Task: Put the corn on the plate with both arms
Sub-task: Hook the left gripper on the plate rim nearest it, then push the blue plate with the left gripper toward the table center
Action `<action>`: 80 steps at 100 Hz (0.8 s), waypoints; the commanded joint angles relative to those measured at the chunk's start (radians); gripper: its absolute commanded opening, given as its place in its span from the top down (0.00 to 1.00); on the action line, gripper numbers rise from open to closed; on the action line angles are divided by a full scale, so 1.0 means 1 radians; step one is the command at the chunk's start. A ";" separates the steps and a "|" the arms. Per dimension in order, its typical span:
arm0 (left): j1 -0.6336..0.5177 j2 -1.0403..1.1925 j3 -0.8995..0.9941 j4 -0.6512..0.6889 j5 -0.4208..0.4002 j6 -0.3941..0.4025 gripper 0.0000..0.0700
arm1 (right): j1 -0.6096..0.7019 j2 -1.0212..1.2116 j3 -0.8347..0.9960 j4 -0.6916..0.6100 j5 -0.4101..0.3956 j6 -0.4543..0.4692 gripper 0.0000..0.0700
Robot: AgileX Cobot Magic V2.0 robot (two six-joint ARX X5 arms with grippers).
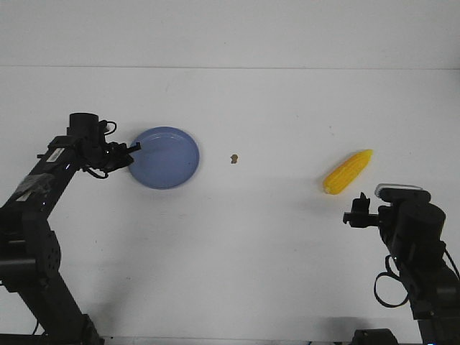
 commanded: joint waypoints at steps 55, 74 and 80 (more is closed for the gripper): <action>-0.218 -0.285 -0.119 -0.063 0.111 0.008 0.99 | 0.000 0.006 0.019 0.012 -0.003 0.007 0.28; -0.339 -0.367 -0.298 0.069 0.111 -0.056 0.99 | 0.000 0.006 0.019 0.013 -0.003 0.007 0.28; -0.371 -0.371 -0.341 0.092 0.110 -0.077 0.99 | 0.000 0.006 0.019 0.013 -0.002 0.007 0.28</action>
